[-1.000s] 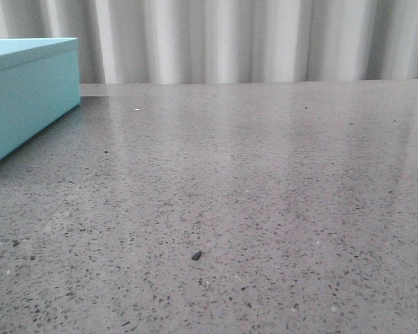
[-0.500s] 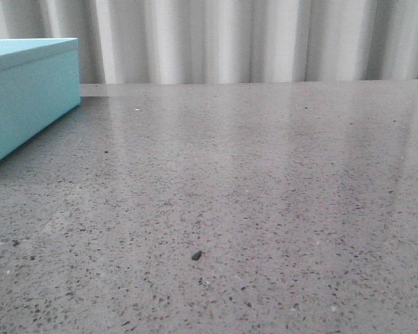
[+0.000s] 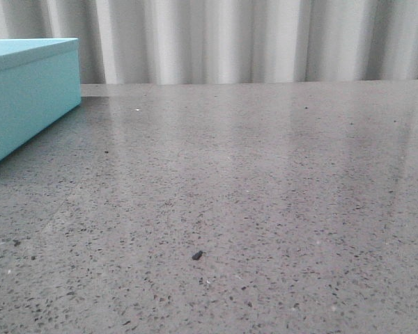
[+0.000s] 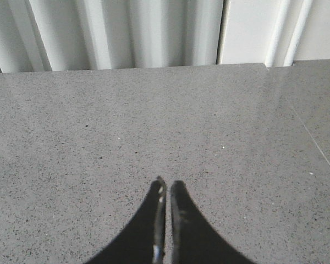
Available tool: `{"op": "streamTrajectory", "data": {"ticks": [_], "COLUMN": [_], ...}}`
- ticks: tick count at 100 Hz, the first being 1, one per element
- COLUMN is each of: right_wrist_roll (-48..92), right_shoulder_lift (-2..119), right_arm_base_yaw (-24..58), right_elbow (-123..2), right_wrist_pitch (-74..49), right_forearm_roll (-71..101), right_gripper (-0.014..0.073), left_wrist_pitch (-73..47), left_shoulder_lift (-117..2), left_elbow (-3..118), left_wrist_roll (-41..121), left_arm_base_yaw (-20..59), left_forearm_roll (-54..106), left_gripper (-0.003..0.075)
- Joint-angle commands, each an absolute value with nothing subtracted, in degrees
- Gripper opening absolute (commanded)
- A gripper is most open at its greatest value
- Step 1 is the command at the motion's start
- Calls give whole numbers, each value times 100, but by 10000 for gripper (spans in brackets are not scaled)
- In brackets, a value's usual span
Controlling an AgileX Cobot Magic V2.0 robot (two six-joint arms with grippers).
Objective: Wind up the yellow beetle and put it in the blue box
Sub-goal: 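Lower the car into the blue box and open the left gripper, then raise the open left gripper up out of the box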
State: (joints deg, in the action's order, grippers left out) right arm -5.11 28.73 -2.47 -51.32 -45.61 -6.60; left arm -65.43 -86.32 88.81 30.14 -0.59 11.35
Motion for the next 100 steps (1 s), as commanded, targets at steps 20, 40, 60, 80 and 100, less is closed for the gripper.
{"op": "streamTrajectory", "data": {"ticks": [20,40,60,80,100], "right_wrist_roll": [-498,-498,-498,-498,-498], "right_shoulder_lift": [2278,1731,1180,896,565], "right_arm_base_yaw": [-282,-282,-282,-282,-282], "right_elbow": [-4599,-4106,-3544,-3054,-2611], "right_wrist_pitch": [-3653,-3279,-3045,-2978,-2285], "right_forearm_roll": [-738,-738,-738,-789,-1109], "right_gripper": [-41,-41,-43,-43,-43], "left_wrist_pitch": [-5681,-4990,-4061,-3551,-2677], "left_shoulder_lift": [-7326,-6627,-5753,-4753,-3639], "left_elbow": [8945,8191,6978,5863,4585], "left_wrist_roll": [3024,3416,3830,4020,4029], "left_arm_base_yaw": [-134,-134,-134,-134,-134], "left_forearm_roll": [2252,2983,3575,3731,3927], "left_gripper": [-21,-21,-21,-21,-21]}}
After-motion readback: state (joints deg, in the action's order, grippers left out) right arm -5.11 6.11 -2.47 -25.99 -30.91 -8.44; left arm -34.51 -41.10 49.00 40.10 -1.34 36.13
